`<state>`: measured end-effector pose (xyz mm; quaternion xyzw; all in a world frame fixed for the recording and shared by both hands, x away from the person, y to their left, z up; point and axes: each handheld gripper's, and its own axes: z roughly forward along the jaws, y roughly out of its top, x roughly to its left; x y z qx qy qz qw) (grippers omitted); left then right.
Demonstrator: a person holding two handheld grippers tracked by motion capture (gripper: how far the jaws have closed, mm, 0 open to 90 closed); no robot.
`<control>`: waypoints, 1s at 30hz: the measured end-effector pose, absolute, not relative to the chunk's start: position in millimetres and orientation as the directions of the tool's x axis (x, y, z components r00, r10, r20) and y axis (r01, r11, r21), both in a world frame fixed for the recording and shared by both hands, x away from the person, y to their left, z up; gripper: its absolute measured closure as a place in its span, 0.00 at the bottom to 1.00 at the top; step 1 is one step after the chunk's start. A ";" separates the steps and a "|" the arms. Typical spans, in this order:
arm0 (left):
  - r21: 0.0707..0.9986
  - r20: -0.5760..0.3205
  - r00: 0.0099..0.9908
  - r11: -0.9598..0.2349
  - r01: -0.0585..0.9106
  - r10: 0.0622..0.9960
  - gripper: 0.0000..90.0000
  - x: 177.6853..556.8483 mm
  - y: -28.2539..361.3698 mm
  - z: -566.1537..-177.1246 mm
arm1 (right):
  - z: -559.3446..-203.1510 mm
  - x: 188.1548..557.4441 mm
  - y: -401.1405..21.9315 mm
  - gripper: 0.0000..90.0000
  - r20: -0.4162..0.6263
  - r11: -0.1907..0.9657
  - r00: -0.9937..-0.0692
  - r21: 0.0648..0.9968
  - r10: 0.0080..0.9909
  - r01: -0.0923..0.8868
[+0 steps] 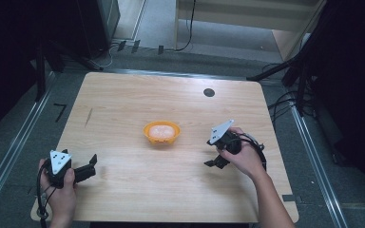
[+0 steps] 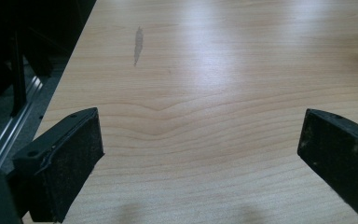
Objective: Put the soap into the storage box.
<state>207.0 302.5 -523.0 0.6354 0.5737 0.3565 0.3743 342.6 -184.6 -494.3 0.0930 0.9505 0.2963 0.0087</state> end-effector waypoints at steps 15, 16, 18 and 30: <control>0.884 0.028 0.088 -0.066 0.462 0.996 0.00 207.0 301.9 -523.0 | -515.6 311.2 -230.2 0.19 0.073 0.735 -0.956 0.623 0.284 0.266; 0.884 0.029 0.088 -0.066 0.462 0.996 0.00 207.0 301.8 -523.0 | -516.6 309.1 -233.3 0.19 0.074 0.731 -0.953 0.625 0.295 0.275; 0.885 0.028 0.086 -0.065 0.461 0.996 0.00 207.1 301.7 -523.1 | -518.3 305.5 -239.9 0.19 0.071 0.721 -0.948 0.632 0.310 0.284; 0.883 0.030 0.086 -0.067 0.464 0.996 0.00 206.9 301.5 -522.9 | -531.2 284.7 -276.4 0.19 0.109 0.637 -0.915 0.686 0.389 0.352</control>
